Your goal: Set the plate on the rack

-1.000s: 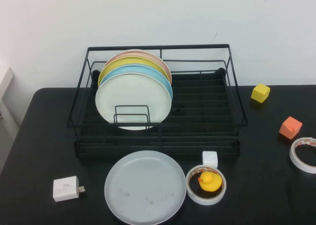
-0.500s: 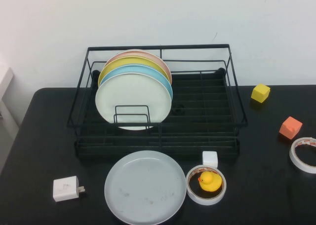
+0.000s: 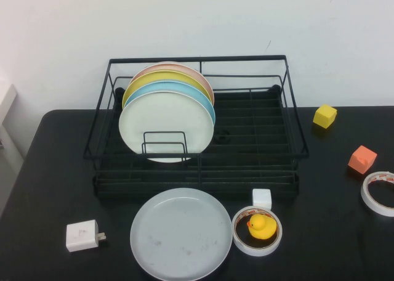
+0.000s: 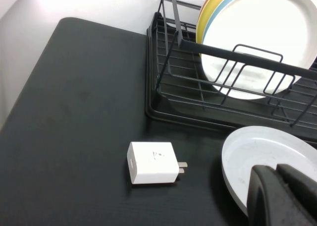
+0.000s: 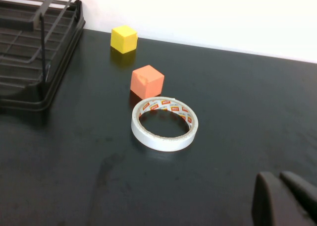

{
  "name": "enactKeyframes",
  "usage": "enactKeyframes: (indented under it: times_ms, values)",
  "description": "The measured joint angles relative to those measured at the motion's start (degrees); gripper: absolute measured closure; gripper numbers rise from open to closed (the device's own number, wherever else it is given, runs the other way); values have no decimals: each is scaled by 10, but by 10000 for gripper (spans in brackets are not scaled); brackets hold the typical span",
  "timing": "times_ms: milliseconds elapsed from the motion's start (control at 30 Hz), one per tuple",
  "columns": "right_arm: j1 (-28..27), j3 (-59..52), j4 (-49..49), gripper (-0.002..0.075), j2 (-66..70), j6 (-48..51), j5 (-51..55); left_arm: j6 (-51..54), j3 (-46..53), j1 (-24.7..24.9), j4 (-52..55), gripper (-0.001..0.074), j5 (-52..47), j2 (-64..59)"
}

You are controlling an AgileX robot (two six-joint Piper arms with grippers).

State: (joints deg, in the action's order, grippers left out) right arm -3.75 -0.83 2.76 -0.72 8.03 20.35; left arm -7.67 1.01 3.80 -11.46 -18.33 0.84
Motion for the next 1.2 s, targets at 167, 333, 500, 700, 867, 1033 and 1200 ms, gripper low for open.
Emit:
enactKeyframes:
  times_ms: [167,333,500,700,867,1033,1200]
  values:
    - [0,-1,0,728,0,0,-2,0,0,0,0,736,13,0]
    - [0,-7,0,728,0,0,-73,0,1,0,2,736,106,0]
    - [0,-8,0,728,0,0,-227,0,1,0,2,736,291,0]
    - [0,-8,0,728,0,0,-322,0,1,0,2,736,447,0]
    - [0,-8,0,728,0,-11,-337,0,1,0,1,736,482,0]
    - [0,-8,-2,728,0,-40,-368,0,1,0,0,736,481,0]
    - [0,-8,-4,728,0,-51,-441,-17,1,0,-1,736,469,0]
